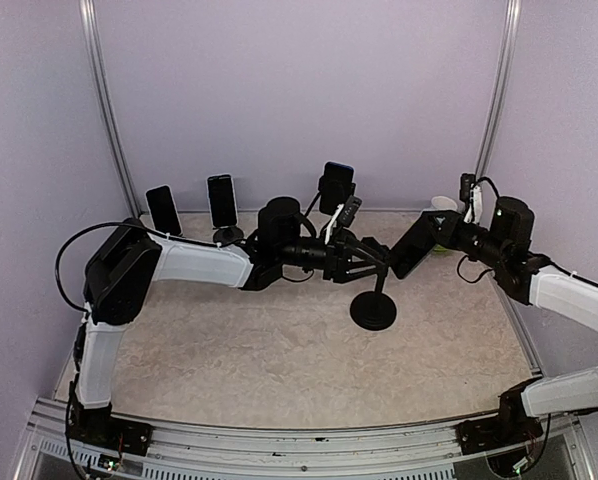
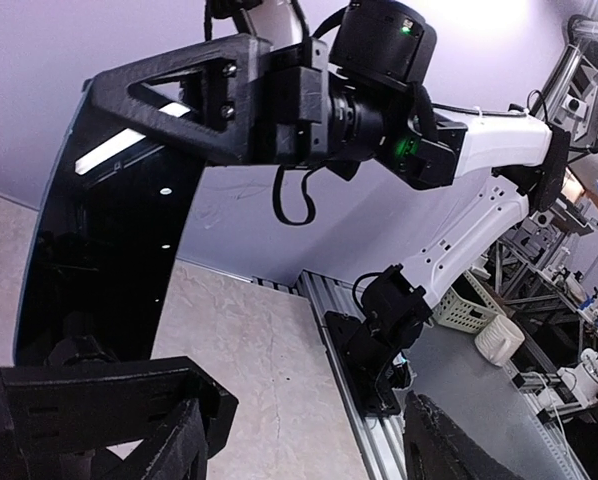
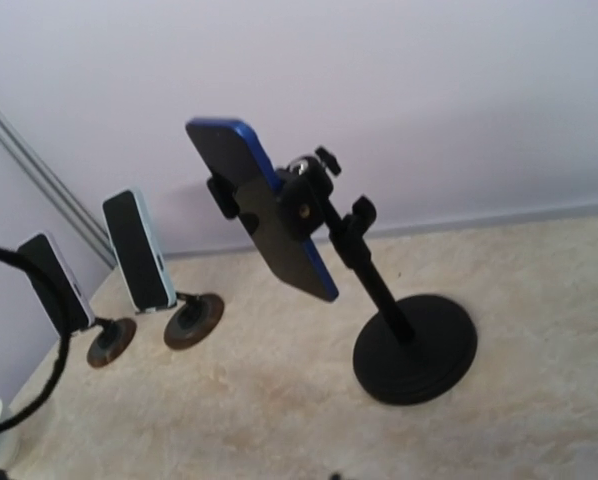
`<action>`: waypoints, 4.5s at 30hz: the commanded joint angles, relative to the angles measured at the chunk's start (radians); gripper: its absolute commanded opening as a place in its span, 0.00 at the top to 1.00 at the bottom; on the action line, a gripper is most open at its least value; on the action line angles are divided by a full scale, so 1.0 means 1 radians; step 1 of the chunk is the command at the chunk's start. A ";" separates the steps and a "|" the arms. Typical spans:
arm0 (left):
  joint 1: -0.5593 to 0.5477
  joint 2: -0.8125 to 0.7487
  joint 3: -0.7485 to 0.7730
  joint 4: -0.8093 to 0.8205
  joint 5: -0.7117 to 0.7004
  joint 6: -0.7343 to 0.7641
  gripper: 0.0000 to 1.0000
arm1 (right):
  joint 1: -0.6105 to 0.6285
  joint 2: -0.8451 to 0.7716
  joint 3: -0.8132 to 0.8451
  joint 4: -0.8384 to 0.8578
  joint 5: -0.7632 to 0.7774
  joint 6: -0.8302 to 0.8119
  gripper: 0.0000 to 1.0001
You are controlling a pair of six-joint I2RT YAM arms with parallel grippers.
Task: Place the phone on the phone stand
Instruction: Pick up the phone stand from the center of the board.
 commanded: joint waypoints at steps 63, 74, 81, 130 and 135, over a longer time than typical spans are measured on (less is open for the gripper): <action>-0.073 -0.478 -0.441 -0.085 -1.360 0.561 0.01 | -0.022 -0.171 0.354 -0.292 -0.242 -0.283 1.00; 0.031 -0.479 -0.455 -0.126 -0.963 0.507 0.01 | -0.022 -0.132 0.352 -0.213 -0.521 -0.296 1.00; 0.051 -0.454 -0.433 -0.136 -0.683 0.563 0.01 | -0.021 -0.101 0.365 -0.222 -0.627 -0.274 1.00; 0.052 0.017 0.156 -0.368 0.056 0.461 0.44 | -0.022 -0.212 0.253 -0.228 -0.670 -0.224 1.00; 0.051 0.016 0.157 -0.371 0.055 0.464 0.53 | -0.022 -0.219 0.241 -0.221 -0.668 -0.222 1.00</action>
